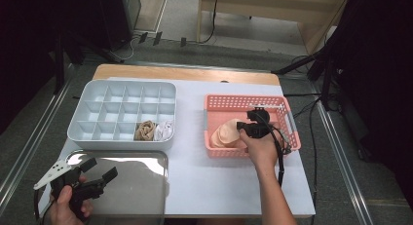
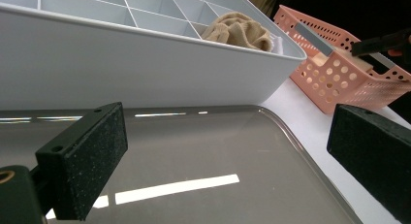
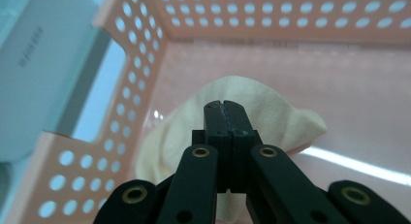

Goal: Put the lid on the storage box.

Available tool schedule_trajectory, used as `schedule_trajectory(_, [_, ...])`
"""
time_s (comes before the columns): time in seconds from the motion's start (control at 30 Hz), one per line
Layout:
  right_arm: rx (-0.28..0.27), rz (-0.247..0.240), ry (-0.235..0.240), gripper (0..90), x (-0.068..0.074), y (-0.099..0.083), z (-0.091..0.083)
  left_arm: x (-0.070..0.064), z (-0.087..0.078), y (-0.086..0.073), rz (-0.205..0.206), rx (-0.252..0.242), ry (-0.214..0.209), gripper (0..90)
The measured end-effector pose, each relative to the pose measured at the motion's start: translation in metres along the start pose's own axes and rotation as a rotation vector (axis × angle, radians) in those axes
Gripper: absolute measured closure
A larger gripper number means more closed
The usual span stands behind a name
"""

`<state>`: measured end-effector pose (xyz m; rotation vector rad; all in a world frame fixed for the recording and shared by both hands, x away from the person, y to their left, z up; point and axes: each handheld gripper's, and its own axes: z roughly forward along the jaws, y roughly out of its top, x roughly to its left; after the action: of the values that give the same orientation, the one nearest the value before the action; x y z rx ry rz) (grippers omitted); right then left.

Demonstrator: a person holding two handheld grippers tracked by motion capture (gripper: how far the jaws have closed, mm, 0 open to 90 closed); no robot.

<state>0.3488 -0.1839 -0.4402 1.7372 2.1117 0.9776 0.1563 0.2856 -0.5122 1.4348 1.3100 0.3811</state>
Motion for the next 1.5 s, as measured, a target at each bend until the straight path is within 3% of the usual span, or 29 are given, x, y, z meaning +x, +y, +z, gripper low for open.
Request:
schedule_trajectory(0.3, [-0.137,-0.024,0.045,90.0,0.009,0.01,-0.031,-0.001,0.002,0.0,-0.003,-0.002,-0.002,1.5])
schedule_trajectory(0.33, [-0.181,-0.029,0.059,90.0,0.011,0.012,-0.041,-0.001,0.001,-0.001,0.0,0.0,-0.002,1.5])
schedule_trajectory(0.43, [-0.228,-0.033,0.081,90.0,0.013,0.012,-0.051,-0.001,0.001,-0.001,-0.002,0.001,-0.002,1.5])
schedule_trajectory(0.6, [-0.233,-0.047,0.077,90.0,0.01,0.006,-0.051,-0.002,0.003,-0.002,-0.004,0.006,-0.006,1.5])
schedule_trajectory(0.67, [-0.213,-0.04,0.065,90.0,0.008,0.004,-0.046,-0.003,0.003,-0.002,-0.003,0.005,-0.006,1.5])
schedule_trajectory(0.7, [-0.151,-0.032,0.057,90.0,0.005,-0.001,-0.036,-0.003,0.004,-0.002,-0.003,0.004,-0.007,1.5])
schedule_trajectory(0.73, [-0.135,-0.029,0.053,90.0,0.004,-0.003,-0.032,-0.003,0.003,-0.002,-0.003,0.005,-0.006,1.5])
schedule_trajectory(0.83, [-0.065,0.005,0.009,73.4,-0.003,-0.008,-0.017,-0.003,0.003,-0.002,-0.004,0.003,-0.005,1.5])
schedule_trajectory(0.87, [-0.065,0.005,0.009,73.4,-0.003,-0.008,-0.017,-0.003,0.003,-0.001,-0.003,0.004,-0.006,1.5])
schedule_trajectory(0.9, [-0.034,0.018,0.012,68.4,-0.006,-0.01,-0.012,-0.002,0.003,-0.001,-0.003,0.004,-0.007,1.5])
schedule_trajectory(0.93, [0.045,0.035,-0.012,60.8,-0.011,-0.011,-0.001,-0.002,0.003,-0.001,-0.002,0.005,-0.006,1.5])
schedule_trajectory(1.03, [0.117,0.081,-0.021,54.7,-0.017,-0.012,0.008,-0.001,0.002,-0.001,-0.004,0.003,-0.005,1.5])
schedule_trajectory(1.13, [0.145,0.09,-0.028,51.2,-0.02,-0.012,0.012,-0.001,0.002,-0.001,-0.009,-0.002,-0.004,1.5])
schedule_trajectory(1.23, [0.21,0.098,-0.044,43.9,-0.02,-0.009,0.019,0.0,0.001,0.0,-0.01,-0.003,-0.003,1.5])
schedule_trajectory(1.27, [0.21,0.098,-0.044,43.9,-0.02,-0.009,0.019,0.0,0.001,0.0,-0.01,-0.003,-0.003,1.5])
schedule_trajectory(1.33, [0.284,0.12,-0.046,43.4,-0.02,-0.008,0.03,0.0,0.001,0.0,-0.008,-0.003,-0.005,1.5])
schedule_trajectory(1.4, [0.277,0.12,-0.052,45.7,-0.021,-0.008,0.03,0.0,0.001,0.0,-0.007,-0.002,-0.005,1.5])
schedule_trajectory(1.5, [0.317,0.127,-0.033,57.1,-0.023,-0.007,0.032,0.0,0.001,0.0,-0.008,-0.002,-0.006,1.5])
